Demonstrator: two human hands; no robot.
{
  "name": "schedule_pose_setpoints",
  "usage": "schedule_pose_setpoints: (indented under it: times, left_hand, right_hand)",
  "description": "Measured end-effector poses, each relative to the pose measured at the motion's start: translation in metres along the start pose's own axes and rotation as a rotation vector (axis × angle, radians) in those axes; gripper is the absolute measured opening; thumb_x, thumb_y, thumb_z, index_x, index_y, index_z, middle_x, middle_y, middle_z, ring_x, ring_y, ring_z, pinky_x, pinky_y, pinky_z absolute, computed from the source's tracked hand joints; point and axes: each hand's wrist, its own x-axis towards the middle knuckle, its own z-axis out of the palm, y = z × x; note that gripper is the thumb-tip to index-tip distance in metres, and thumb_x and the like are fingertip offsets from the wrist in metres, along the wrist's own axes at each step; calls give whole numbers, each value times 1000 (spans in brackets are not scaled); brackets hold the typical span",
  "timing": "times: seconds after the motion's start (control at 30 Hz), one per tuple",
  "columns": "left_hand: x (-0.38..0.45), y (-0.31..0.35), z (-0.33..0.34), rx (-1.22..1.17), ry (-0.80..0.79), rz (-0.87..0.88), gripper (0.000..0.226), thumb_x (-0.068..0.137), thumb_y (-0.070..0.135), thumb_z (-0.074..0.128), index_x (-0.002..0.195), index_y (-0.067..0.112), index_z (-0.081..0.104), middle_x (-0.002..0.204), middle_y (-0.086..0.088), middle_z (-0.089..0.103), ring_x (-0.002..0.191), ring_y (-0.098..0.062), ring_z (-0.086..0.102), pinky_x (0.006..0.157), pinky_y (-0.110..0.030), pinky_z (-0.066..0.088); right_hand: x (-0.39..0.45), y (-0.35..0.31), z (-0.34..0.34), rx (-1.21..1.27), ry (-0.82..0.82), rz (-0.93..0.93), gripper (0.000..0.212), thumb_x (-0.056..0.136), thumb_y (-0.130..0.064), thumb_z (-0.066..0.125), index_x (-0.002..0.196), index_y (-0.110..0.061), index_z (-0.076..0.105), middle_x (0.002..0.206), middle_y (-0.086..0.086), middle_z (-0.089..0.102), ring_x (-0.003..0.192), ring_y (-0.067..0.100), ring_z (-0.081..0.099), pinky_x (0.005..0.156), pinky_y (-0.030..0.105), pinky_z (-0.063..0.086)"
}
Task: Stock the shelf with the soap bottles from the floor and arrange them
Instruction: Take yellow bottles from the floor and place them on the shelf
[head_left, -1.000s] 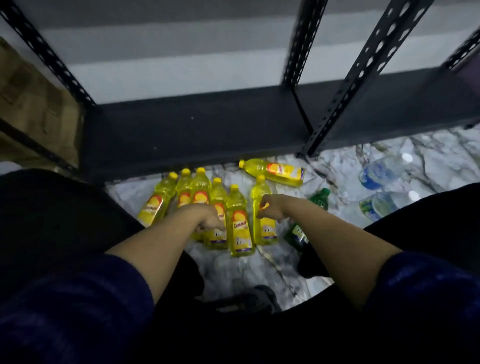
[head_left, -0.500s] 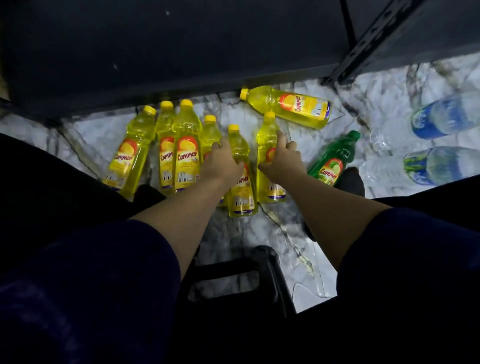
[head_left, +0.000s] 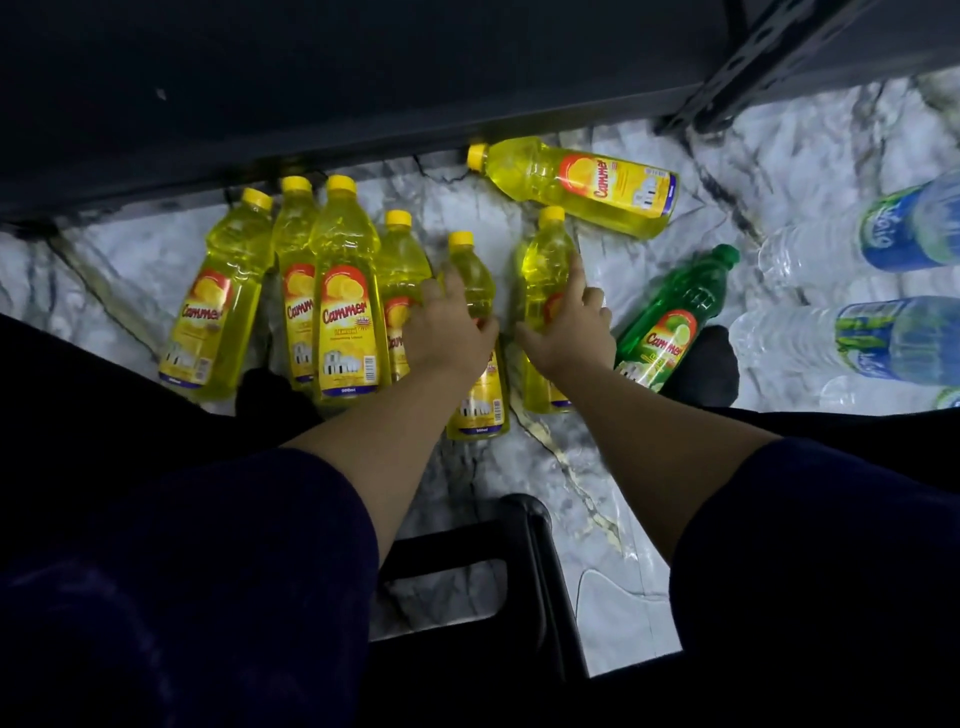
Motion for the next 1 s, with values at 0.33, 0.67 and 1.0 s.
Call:
schedule_pose_setpoints:
  times: [0.33,0.67,1.0]
  left_hand:
    - [2,7,30,-223,-121,31,92,100,55,49,158,42,-21,166,-30,10,137,-51,47,97,-54,53]
    - [10,8,42,-292,-73,-29,93,99,61,50,160,39,-17,166,-31,1,133,-49,52,97,-49,55]
    - [-4,23,-10,-356,103,176,87,101,47,56,162,40,-6,154,-29,29,108,-42,65,86,-42,53]
  right_hand:
    - [7,14,4,122,-8,-90,115,89,-56,69,161,-46,-20,156,15,38,139,39,47,98,51,51]
    - [7,25,7,212,7,-113,114,93,-45,70,162,-40,-21,149,18,40,128,41,54,98,52,53]
    - [-11,17,-32,270,127,-212,115,93,-33,72,165,-29,-17,142,14,41,112,38,58,86,39,48]
